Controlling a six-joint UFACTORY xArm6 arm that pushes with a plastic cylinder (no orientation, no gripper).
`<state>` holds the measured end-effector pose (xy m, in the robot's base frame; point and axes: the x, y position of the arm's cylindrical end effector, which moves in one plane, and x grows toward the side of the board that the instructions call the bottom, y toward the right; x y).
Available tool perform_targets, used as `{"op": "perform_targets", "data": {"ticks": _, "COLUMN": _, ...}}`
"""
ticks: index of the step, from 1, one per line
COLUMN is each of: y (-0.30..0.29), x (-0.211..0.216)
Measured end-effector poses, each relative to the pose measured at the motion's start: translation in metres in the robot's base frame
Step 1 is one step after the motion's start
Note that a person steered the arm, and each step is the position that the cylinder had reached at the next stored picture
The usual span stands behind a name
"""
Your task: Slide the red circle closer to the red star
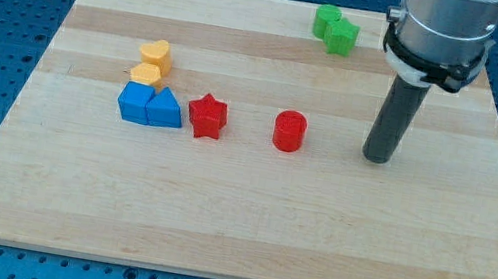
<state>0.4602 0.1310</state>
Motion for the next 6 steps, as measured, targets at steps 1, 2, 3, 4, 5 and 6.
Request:
{"op": "perform_targets", "data": {"ticks": 1, "y": -0.023, "x": -0.001}}
{"op": "perform_targets", "data": {"ticks": 2, "y": -0.045, "x": -0.001}}
{"op": "perform_targets", "data": {"ticks": 3, "y": -0.060, "x": -0.007}}
{"op": "perform_targets", "data": {"ticks": 4, "y": -0.072, "x": -0.011}}
{"op": "perform_targets", "data": {"ticks": 5, "y": -0.093, "x": -0.011}}
{"op": "perform_targets", "data": {"ticks": 6, "y": -0.107, "x": -0.011}}
